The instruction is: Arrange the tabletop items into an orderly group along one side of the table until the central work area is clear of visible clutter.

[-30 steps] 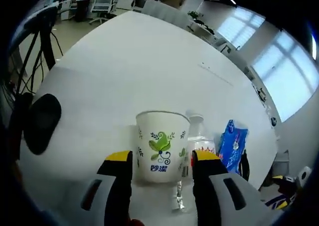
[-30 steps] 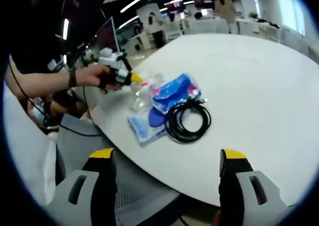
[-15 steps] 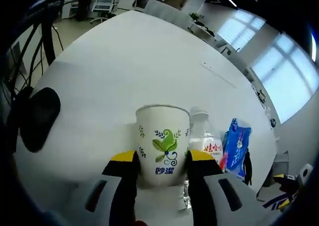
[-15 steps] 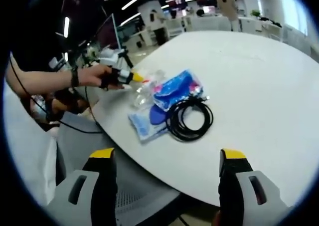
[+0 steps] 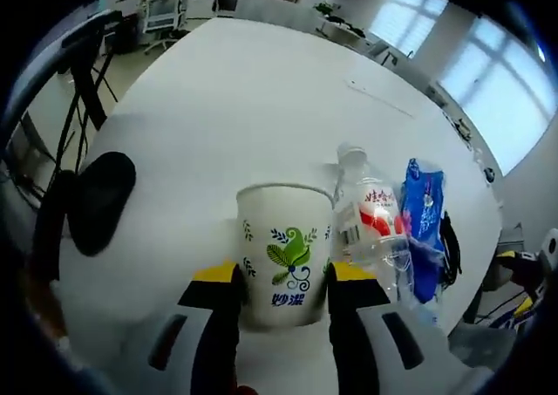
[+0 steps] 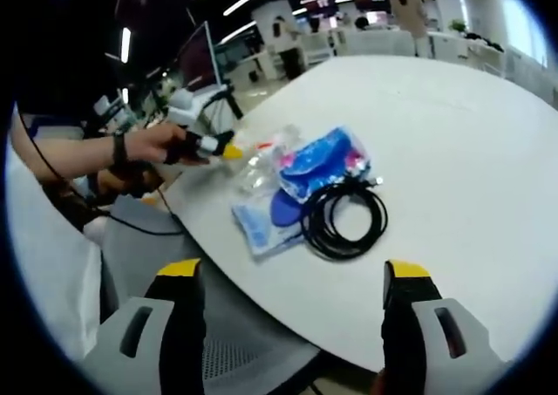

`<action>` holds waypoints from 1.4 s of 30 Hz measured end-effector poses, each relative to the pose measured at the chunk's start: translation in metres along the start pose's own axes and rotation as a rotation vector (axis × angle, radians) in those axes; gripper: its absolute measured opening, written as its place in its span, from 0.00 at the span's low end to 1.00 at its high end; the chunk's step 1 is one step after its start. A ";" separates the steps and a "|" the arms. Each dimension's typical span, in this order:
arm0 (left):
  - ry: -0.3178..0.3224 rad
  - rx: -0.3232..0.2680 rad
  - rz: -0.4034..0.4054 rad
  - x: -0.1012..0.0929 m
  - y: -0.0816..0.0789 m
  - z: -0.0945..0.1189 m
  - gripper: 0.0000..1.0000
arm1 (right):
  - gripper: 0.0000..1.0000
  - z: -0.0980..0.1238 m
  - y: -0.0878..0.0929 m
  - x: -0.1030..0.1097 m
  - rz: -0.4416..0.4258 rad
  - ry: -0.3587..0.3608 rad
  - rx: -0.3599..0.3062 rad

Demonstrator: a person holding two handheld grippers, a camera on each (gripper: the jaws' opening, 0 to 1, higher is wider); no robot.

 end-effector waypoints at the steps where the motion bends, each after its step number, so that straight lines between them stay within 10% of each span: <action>1: -0.002 0.000 0.000 0.000 0.002 0.002 0.39 | 0.83 0.000 0.000 0.000 0.000 -0.002 0.000; 30: -0.010 -0.015 -0.030 -0.011 0.058 0.029 0.39 | 0.82 -0.001 0.006 0.006 -0.022 -0.023 -0.043; 42: 0.072 -0.151 0.056 -0.034 0.081 0.065 0.39 | 0.78 -0.017 -0.016 0.022 0.033 -0.093 -0.058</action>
Point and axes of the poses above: the point that each gripper's makers call its tool centre point, and the gripper's own axes: z roughly backward along the fingers, x roughly to its left, y roughly out of its underside, the point moved 10 cm from there along z, roughly backward along the fingers, and after that the axes turned 10 degrees about y, right-handed, at the moved point
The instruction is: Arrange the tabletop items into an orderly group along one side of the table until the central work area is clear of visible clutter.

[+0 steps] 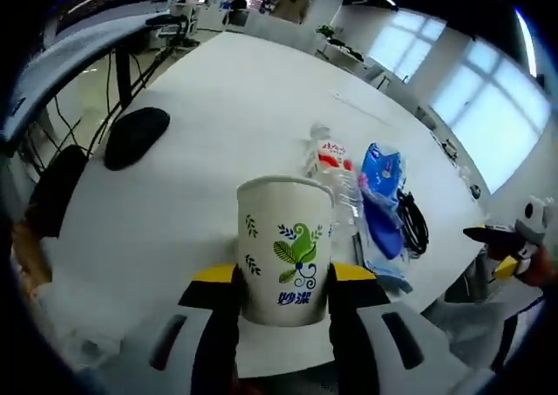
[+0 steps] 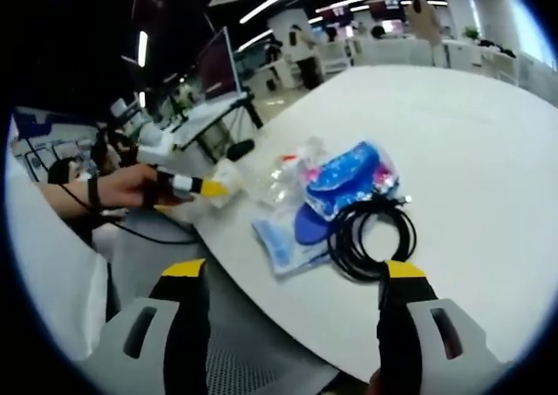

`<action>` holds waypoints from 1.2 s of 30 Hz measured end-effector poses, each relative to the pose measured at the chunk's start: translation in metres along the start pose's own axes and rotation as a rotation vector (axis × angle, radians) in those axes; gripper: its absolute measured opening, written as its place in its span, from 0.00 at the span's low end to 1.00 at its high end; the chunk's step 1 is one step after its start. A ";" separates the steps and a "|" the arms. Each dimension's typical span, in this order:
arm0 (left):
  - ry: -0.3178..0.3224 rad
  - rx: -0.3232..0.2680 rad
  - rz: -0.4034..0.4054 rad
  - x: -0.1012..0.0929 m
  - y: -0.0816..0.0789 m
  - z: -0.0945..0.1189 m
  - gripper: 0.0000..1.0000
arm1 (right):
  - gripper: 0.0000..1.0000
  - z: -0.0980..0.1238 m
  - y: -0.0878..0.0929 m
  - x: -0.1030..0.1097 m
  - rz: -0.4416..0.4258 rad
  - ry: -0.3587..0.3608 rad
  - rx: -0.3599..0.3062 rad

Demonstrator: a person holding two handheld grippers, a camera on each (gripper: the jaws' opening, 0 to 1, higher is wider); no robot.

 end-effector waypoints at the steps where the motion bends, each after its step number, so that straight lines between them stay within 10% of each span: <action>1: 0.006 -0.006 -0.001 -0.002 0.001 0.002 0.39 | 0.78 -0.002 -0.002 0.002 0.006 -0.006 -0.001; 19: 0.095 -0.075 -0.078 -0.034 0.001 0.019 0.38 | 0.71 -0.034 -0.034 0.032 0.123 -0.149 0.004; 36: 0.192 0.073 -0.422 -0.078 0.019 0.007 0.39 | 0.54 -0.057 -0.054 0.073 0.106 -0.327 -0.024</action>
Point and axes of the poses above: the point that each gripper's makers call its tool centre point, and the gripper's own axes: z roughly backward along the fingers, x roughly to its left, y roughly out of its underside, the point moved 10 cm from there along z, roughly backward along the fingers, and after that the axes turned 10 degrees about y, right-handed, at the moved point
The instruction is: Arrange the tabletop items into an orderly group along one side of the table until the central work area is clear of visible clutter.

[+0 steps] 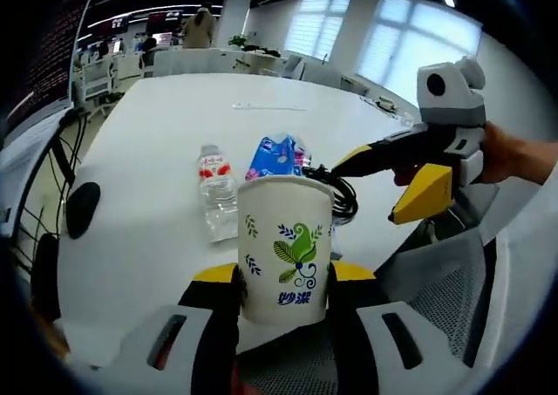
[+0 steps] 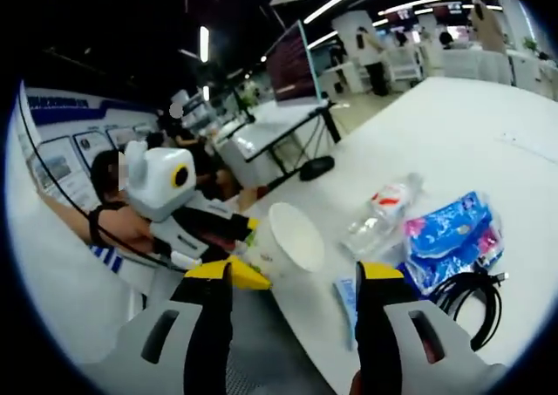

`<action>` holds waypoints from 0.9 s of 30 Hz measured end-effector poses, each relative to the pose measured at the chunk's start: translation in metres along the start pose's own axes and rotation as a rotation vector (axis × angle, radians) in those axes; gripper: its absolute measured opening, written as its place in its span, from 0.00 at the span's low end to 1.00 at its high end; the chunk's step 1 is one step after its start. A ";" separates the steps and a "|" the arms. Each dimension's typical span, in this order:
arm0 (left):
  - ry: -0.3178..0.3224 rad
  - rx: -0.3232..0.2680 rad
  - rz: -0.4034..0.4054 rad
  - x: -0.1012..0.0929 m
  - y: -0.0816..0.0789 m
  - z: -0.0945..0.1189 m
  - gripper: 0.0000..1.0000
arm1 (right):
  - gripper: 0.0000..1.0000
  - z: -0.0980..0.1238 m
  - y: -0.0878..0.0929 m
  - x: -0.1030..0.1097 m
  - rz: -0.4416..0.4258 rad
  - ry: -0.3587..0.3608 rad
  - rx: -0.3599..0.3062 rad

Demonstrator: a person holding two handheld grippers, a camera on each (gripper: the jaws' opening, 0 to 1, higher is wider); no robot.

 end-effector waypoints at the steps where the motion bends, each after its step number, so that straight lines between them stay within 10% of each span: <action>1: 0.006 0.003 -0.015 -0.002 -0.001 -0.001 0.39 | 0.53 0.000 0.000 0.000 0.000 -0.002 0.001; 27: 0.106 0.123 -0.310 -0.035 -0.012 -0.013 0.39 | 0.15 0.000 0.011 0.011 -0.105 -0.116 -0.016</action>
Point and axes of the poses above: the point that each gripper's makers call its tool centre point, and the gripper's own axes: z roughly backward along the fingers, x roughly to its left, y roughly out of its underside, the point moved 10 cm from there along z, roughly backward along the fingers, and after that the axes turned 10 degrees about y, right-handed, at the moved point
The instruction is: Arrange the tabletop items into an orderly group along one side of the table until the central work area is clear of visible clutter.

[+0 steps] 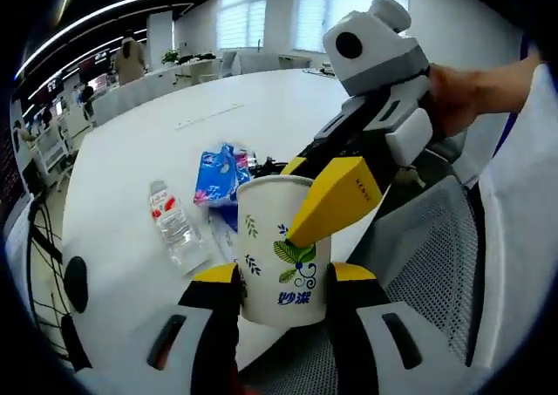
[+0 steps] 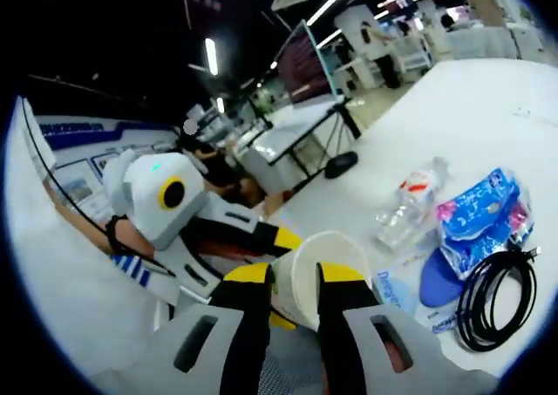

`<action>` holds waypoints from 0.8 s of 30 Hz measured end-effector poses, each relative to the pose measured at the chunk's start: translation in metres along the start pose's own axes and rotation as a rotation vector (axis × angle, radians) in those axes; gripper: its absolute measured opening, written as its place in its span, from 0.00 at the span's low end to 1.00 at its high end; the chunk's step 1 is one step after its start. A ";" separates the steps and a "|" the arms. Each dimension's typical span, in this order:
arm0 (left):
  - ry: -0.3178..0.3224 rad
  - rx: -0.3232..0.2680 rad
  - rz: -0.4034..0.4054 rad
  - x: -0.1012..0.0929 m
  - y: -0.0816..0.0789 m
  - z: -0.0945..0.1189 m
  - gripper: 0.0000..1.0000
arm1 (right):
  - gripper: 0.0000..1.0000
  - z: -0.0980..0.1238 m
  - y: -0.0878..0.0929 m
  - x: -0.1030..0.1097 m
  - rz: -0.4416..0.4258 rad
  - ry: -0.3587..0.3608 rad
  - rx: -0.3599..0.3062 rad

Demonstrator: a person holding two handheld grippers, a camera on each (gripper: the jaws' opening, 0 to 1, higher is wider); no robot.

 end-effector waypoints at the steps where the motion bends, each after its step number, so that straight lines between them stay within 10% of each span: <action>1: 0.003 0.002 -0.003 0.000 -0.001 0.000 0.39 | 0.13 0.000 0.000 0.001 -0.003 -0.009 -0.001; 24: 0.002 0.015 -0.003 0.004 0.000 -0.005 0.40 | 0.00 -0.003 -0.002 0.006 -0.017 -0.027 -0.008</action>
Point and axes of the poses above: the point that each gripper's makers call its tool centre point, and the gripper's own axes: z roughly backward along the fingers, x roughly to its left, y roughly out of its underside, the point moved 10 cm from there along z, roughly backward along the fingers, and after that the axes turned 10 degrees about y, right-handed, at the moved point
